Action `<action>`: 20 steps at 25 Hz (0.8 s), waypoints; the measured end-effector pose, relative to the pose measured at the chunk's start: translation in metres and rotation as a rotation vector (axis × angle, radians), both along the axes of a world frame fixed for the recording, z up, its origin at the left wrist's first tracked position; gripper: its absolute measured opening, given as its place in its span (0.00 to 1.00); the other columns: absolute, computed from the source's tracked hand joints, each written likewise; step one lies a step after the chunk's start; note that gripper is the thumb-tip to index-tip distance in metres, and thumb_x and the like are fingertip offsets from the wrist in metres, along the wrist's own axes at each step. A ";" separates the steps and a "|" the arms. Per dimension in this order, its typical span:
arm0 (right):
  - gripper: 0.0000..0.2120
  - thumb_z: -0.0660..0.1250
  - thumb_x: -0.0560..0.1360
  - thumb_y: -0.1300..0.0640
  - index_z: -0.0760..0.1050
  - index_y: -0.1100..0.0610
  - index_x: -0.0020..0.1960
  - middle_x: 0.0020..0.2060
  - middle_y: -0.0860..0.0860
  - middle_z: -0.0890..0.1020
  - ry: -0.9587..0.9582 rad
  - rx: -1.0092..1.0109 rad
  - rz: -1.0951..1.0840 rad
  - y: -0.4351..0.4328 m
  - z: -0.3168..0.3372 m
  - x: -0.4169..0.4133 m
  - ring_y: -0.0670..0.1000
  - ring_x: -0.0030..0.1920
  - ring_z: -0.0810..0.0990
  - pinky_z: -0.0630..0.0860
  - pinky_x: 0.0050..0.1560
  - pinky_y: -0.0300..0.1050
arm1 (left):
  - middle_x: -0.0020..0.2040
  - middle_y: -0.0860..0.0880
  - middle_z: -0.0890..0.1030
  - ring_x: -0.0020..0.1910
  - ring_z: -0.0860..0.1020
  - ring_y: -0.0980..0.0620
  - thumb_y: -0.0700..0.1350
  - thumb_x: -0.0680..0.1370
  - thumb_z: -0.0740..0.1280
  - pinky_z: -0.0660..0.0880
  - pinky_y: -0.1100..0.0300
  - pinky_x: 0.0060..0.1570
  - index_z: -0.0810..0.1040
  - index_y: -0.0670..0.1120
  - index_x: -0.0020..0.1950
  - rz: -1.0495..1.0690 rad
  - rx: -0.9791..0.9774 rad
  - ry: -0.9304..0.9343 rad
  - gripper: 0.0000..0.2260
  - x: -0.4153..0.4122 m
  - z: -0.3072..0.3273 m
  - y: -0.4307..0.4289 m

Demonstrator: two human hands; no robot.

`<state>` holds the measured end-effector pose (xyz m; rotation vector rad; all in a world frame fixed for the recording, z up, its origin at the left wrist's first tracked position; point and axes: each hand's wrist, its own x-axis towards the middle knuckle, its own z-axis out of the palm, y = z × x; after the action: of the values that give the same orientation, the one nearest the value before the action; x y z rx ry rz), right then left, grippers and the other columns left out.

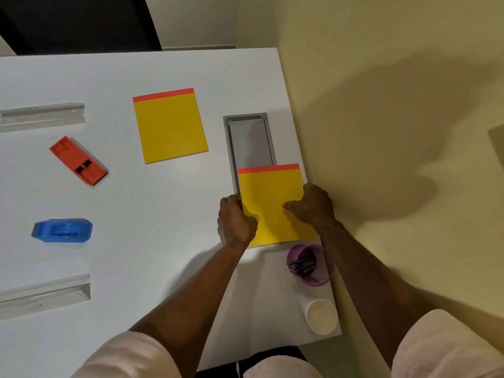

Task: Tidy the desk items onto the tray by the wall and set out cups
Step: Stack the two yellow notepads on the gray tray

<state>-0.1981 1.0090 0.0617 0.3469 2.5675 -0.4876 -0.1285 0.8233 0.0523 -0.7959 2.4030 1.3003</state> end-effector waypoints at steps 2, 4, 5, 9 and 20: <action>0.34 0.78 0.72 0.41 0.74 0.62 0.67 0.61 0.58 0.81 -0.009 -0.019 -0.003 0.001 -0.004 0.000 0.59 0.57 0.80 0.71 0.47 0.47 | 0.68 0.40 0.78 0.61 0.81 0.36 0.32 0.73 0.74 0.82 0.44 0.57 0.79 0.42 0.69 -0.022 -0.013 -0.002 0.24 0.000 -0.004 0.002; 0.37 0.78 0.72 0.41 0.72 0.62 0.70 0.65 0.59 0.79 -0.014 -0.024 0.005 0.002 -0.008 0.001 0.61 0.62 0.79 0.72 0.50 0.47 | 0.68 0.40 0.77 0.61 0.81 0.36 0.31 0.73 0.73 0.82 0.44 0.58 0.78 0.42 0.70 -0.047 -0.024 -0.006 0.25 -0.002 -0.008 0.004; 0.39 0.78 0.72 0.41 0.71 0.63 0.72 0.66 0.60 0.78 -0.015 -0.021 0.010 0.002 -0.009 0.002 0.61 0.64 0.78 0.73 0.52 0.49 | 0.68 0.41 0.77 0.62 0.81 0.36 0.31 0.73 0.73 0.82 0.43 0.58 0.78 0.42 0.69 -0.057 -0.037 -0.014 0.24 -0.003 -0.009 0.004; 0.37 0.77 0.72 0.42 0.70 0.62 0.71 0.65 0.60 0.73 -0.007 0.009 0.008 0.002 -0.015 0.008 0.61 0.63 0.76 0.72 0.53 0.49 | 0.69 0.42 0.76 0.62 0.81 0.37 0.36 0.74 0.76 0.82 0.44 0.57 0.79 0.41 0.68 -0.104 -0.063 -0.068 0.22 -0.005 -0.014 0.004; 0.26 0.73 0.77 0.46 0.72 0.63 0.65 0.64 0.62 0.71 -0.043 0.134 0.142 0.000 -0.021 0.013 0.63 0.65 0.72 0.72 0.54 0.50 | 0.67 0.42 0.72 0.62 0.79 0.39 0.44 0.75 0.79 0.82 0.44 0.54 0.73 0.42 0.70 -0.256 -0.129 -0.108 0.27 -0.002 -0.016 0.006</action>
<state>-0.1847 1.0089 0.0411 0.2164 2.5668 -0.2544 -0.1310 0.8292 0.0365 -0.5523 2.4256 0.9882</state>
